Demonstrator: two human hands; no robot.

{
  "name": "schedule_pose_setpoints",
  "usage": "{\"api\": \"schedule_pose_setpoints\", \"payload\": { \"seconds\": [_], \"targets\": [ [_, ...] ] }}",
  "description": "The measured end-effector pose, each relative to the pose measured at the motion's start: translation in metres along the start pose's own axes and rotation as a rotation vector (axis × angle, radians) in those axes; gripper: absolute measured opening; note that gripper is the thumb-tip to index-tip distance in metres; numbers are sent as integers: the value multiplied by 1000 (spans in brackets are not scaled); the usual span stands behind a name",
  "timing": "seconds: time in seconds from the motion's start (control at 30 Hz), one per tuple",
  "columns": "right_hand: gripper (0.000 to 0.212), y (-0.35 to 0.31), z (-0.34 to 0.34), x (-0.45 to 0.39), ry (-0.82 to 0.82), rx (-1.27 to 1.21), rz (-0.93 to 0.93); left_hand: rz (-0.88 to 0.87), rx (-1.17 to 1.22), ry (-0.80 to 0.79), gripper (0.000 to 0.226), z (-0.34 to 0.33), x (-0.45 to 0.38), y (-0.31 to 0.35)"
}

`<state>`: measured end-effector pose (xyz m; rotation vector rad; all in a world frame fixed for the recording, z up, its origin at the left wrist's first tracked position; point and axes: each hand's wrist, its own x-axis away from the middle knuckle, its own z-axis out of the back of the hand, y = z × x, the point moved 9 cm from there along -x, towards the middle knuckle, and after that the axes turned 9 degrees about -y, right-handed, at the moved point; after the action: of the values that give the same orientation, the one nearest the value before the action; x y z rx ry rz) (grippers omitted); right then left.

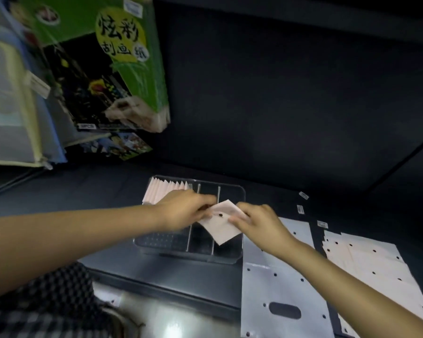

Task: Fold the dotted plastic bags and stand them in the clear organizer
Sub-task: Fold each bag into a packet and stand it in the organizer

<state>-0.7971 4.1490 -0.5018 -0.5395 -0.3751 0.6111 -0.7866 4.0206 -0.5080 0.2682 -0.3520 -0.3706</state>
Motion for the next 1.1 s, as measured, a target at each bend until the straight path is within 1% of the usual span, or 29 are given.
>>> {"api": "schedule_pose_setpoints", "payload": {
  "seconds": [0.07,0.13,0.2,0.3,0.4,0.47,0.63,0.7,0.77,0.83,0.9,1.0,1.07,1.1],
  "targets": [
    [9,0,-5,-22,-1,-97,-49,25,-4,-11,15,-2,6,-30],
    [6,7,-7,-42,26,-282,-122,74,33,-28,26,-6,10,-62],
    [7,18,-10,-58,83,-497,-204,125,13,-46,35,-11,10,-85],
    [11,28,-18,-78,181,-681,-307,177,7,-59,37,-19,2,-102],
    [12,28,-31,-96,202,-729,-341,167,61,-90,35,-31,-7,-104],
    [9,27,-38,-104,206,-696,-343,155,77,-120,34,-37,-11,-104],
    [11,27,-45,-113,192,-497,-360,167,80,-213,34,-48,-14,-109],
    [15,22,-45,-115,165,-305,-378,182,89,-189,36,-47,-14,-112],
    [21,14,-44,-117,147,-70,-405,183,73,-115,39,-40,-13,-113],
    [22,5,-47,-121,148,42,-428,170,57,-56,42,-34,-11,-113],
    [22,0,-55,-128,126,84,-455,144,74,-36,41,-35,-9,-112],
    [26,0,-71,-138,31,98,-489,106,82,-35,38,-38,-6,-107],
    [31,2,-78,-139,9,24,-501,87,70,-32,35,-39,-6,-105],
    [37,4,-79,-137,17,-33,-496,82,69,-31,33,-39,-6,-105]
  ]
}}
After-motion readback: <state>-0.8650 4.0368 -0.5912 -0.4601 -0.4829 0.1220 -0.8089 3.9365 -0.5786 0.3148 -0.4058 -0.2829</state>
